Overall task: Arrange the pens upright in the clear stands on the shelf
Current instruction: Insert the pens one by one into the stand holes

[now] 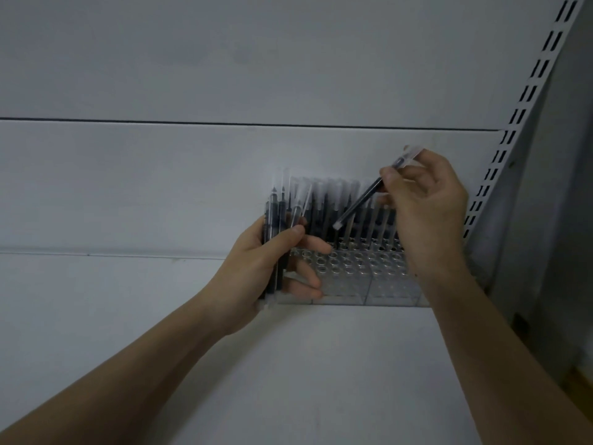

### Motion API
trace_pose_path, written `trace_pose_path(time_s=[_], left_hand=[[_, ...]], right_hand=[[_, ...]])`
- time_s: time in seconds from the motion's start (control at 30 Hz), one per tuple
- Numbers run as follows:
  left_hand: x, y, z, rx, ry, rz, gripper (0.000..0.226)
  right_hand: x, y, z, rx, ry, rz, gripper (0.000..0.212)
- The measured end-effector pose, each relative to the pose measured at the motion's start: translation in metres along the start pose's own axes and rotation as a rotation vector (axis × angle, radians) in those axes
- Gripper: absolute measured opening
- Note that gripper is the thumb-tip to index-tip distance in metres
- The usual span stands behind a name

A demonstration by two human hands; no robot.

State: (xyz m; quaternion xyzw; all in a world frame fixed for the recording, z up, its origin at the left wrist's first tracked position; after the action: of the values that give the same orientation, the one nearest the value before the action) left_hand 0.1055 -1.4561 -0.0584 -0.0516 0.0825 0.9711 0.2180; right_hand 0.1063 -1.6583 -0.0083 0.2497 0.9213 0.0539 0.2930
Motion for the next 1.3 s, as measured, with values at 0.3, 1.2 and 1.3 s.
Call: trace_pose_path(time_s=[0.3, 1.2, 1.3], left_hand=[[-0.001, 0.000, 0.002, -0.039, 0.026, -0.017, 0.033], [-0.002, -0.007, -0.003, -0.027, -0.023, 0.054, 0.028], [-0.001, -0.006, -0.003, -0.051, -0.023, 0.048, 0.027]], right_hand=[[0.004, 0.008, 0.004, 0.258, -0.130, -0.060, 0.023], [0.015, 0.026, 0.001, 0.468, -0.100, -0.231, 0.014], [0.024, 0.039, 0.007, 0.280, 0.010, -0.346, 0.005]])
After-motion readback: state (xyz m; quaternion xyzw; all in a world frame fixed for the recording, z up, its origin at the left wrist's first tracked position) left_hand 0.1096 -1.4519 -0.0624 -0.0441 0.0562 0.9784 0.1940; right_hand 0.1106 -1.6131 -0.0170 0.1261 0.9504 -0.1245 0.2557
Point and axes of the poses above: each hand's wrist, its own x-axis away from the middle knuckle, its own y-axis out of the palm, z = x × y, the point moved 8 cm from there along -x, towards the middle knuckle, and after that the axes turned 5 degrees about -x, right-handed, at the moved point
